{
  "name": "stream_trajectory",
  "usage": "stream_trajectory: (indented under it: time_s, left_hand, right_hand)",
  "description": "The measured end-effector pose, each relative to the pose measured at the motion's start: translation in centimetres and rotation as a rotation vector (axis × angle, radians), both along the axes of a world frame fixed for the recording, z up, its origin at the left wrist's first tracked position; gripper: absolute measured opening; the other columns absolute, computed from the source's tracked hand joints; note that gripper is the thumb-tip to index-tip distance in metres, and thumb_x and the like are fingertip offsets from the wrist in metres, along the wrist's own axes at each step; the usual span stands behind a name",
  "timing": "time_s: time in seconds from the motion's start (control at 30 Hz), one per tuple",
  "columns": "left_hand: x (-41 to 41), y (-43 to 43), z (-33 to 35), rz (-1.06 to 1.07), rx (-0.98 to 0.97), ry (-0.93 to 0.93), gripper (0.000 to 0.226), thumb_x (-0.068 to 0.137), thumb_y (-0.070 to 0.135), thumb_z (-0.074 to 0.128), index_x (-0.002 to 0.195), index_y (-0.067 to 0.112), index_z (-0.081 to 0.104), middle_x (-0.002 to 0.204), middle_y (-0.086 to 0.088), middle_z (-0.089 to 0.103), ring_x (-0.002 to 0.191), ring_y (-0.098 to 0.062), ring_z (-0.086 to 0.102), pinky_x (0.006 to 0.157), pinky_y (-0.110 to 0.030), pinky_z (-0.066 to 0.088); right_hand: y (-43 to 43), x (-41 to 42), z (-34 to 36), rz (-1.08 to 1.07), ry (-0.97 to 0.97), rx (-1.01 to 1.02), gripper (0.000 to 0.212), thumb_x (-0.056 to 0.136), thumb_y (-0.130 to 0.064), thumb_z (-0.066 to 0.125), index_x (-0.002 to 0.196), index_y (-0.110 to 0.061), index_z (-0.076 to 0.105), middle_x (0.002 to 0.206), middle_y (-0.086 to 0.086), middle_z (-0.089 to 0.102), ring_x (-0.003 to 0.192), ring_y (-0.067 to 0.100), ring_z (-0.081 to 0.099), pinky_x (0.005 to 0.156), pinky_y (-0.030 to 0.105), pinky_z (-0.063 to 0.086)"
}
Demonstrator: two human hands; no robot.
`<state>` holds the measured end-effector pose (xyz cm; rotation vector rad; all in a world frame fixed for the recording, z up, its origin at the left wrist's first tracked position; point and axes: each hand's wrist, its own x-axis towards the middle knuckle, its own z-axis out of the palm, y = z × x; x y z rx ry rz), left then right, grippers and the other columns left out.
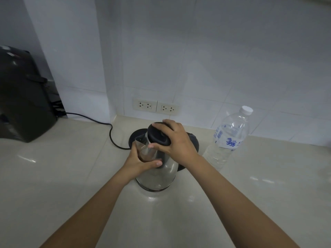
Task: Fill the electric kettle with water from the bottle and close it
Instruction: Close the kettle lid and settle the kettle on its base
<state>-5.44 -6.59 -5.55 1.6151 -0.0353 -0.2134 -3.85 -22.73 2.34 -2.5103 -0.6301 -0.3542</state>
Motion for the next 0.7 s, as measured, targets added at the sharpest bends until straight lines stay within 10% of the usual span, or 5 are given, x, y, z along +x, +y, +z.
stream_trajectory:
  time_s: [0.27, 0.47, 0.7]
  left_hand:
    - [0.0, 0.1, -0.1, -0.016, -0.022, -0.013, 0.106, 0.042, 0.043, 0.087, 0.13, 0.038, 0.028, 0.122, 0.024, 0.047, 0.11, 0.008, 0.048, 0.083, -0.016, 0.045]
    - [0.3, 0.2, -0.6, -0.006, -0.005, -0.008, 0.112, 0.04, 0.043, 0.089, 0.133, 0.037, 0.026, 0.128, 0.015, 0.05, 0.121, -0.01, 0.05, 0.102, -0.034, 0.045]
    - [0.3, 0.1, -0.5, -0.002, -0.031, -0.009, 0.109, 0.039, 0.04, 0.089, 0.129, 0.038, 0.028, 0.123, 0.019, 0.052, 0.115, 0.001, 0.051, 0.098, -0.03, 0.046]
  right_hand:
    - [0.9, -0.4, -0.7, -0.097, -0.123, -0.034, 0.066, 0.075, -0.07, 0.053, 0.126, -0.028, 0.061, 0.127, 0.004, 0.057, 0.114, 0.023, 0.052, 0.1, 0.041, 0.043]
    - [2.6, -0.5, -0.7, -0.393, 0.015, 0.227, 0.058, 0.085, -0.06, 0.045, 0.128, -0.023, 0.057, 0.127, -0.002, 0.062, 0.126, 0.016, 0.049, 0.119, 0.043, 0.011]
    - [3.6, -0.1, -0.9, -0.42, -0.056, 0.364, 0.036, 0.085, -0.031, 0.054, 0.112, -0.01, 0.068, 0.109, 0.004, 0.072, 0.106, 0.024, 0.062, 0.107, 0.041, 0.031]
